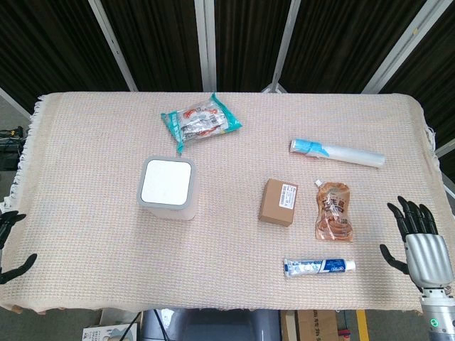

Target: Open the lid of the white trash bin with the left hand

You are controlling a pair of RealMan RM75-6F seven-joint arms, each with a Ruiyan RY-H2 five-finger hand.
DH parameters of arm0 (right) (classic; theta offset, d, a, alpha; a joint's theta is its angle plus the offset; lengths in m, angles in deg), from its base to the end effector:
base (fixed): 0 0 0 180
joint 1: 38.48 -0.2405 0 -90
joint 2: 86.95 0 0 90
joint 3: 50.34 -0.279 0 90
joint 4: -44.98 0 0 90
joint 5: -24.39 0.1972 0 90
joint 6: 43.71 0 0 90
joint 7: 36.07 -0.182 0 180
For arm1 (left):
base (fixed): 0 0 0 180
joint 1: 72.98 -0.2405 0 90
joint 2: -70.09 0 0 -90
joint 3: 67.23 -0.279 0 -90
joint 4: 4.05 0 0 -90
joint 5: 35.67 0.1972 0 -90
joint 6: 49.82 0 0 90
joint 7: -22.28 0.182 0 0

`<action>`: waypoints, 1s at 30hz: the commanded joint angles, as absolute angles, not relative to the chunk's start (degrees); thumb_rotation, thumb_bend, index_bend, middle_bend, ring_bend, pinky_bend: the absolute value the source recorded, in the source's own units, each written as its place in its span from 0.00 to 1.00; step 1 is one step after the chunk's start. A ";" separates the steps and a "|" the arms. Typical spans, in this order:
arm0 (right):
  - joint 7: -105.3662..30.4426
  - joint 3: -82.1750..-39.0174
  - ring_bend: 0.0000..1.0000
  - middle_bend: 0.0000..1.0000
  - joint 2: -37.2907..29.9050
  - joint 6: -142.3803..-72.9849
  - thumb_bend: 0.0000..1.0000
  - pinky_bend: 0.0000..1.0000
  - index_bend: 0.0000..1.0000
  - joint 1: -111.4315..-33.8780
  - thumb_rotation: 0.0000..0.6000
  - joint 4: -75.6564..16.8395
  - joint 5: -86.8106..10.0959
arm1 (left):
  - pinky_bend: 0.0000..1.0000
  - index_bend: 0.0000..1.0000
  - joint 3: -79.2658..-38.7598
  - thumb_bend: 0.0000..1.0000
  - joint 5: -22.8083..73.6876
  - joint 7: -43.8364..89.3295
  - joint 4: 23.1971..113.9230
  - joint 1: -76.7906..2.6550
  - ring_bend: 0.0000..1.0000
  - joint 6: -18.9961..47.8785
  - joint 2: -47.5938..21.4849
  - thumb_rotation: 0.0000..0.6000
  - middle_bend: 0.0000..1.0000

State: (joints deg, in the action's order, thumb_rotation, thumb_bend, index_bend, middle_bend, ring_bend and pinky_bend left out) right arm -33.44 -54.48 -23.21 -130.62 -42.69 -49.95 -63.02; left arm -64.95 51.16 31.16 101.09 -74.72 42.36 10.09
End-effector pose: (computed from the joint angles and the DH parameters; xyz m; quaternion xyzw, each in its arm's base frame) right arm -0.3118 -0.2195 0.1863 0.5912 -0.3674 0.4052 0.5927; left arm -0.3021 0.1798 0.2051 -0.5559 -0.3852 -0.3861 0.6274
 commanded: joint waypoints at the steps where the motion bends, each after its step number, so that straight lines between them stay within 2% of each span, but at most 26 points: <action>1: -33.52 -54.58 0.03 0.01 -23.23 -130.65 0.30 0.02 0.12 -42.69 1.00 -49.90 -62.89 | 0.04 0.22 -64.84 0.31 51.80 30.69 100.71 -73.85 0.03 41.38 9.95 1.00 0.18; 4: -33.37 -54.48 0.03 0.01 -23.30 -130.27 0.30 0.02 0.12 -42.70 1.00 -49.94 -62.64 | 0.06 0.22 -63.94 0.31 51.55 30.50 101.04 -71.52 0.09 38.28 10.82 1.00 0.20; 7: -33.14 -54.49 0.03 0.01 -23.22 -130.09 0.30 0.02 0.12 -42.77 1.00 -49.98 -62.51 | 0.21 0.21 -61.46 0.32 50.78 32.99 102.91 -67.51 0.22 34.26 12.24 1.00 0.29; 10: -32.68 -54.39 0.03 0.01 -22.96 -130.03 0.30 0.02 0.12 -42.84 1.00 -50.06 -62.71 | 0.56 0.21 -59.06 0.37 52.50 34.26 103.91 -63.93 0.55 32.62 11.78 1.00 0.56; 12: -32.25 -54.25 0.03 0.01 -22.80 -129.88 0.30 0.02 0.12 -42.89 1.00 -50.06 -62.84 | 0.69 0.23 -58.00 0.43 54.26 34.79 104.04 -62.05 0.70 32.20 10.84 1.00 0.70; 13: -31.96 -54.19 0.03 0.01 -22.70 -129.77 0.30 0.02 0.12 -42.94 1.00 -50.06 -62.88 | 0.72 0.24 -57.42 0.47 54.81 35.01 104.30 -60.88 0.75 31.65 10.03 1.00 0.75; 18: -31.25 -54.05 0.03 0.01 -22.46 -129.24 0.30 0.02 0.12 -43.08 1.00 -49.89 -62.67 | 0.77 0.30 -55.23 0.68 52.40 41.73 107.51 -56.68 0.85 27.59 8.00 1.00 0.88; 21: -31.22 -54.09 0.03 0.01 -22.47 -129.31 0.30 0.02 0.12 -43.06 1.00 -49.89 -62.64 | 0.79 0.32 -53.63 0.75 49.34 46.99 109.44 -54.51 0.88 25.98 6.28 1.00 0.91; 30: -30.93 -54.23 0.03 0.01 -22.47 -129.41 0.30 0.02 0.12 -42.97 1.00 -50.03 -62.30 | 0.80 0.34 -51.74 0.77 38.23 58.46 115.27 -48.65 0.88 18.97 4.97 1.00 0.91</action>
State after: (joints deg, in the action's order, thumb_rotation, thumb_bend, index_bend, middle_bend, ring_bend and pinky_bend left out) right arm -30.93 -54.23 -22.49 -129.42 -42.97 -50.03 -62.31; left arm -52.44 40.65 56.14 113.65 -50.42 20.90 5.45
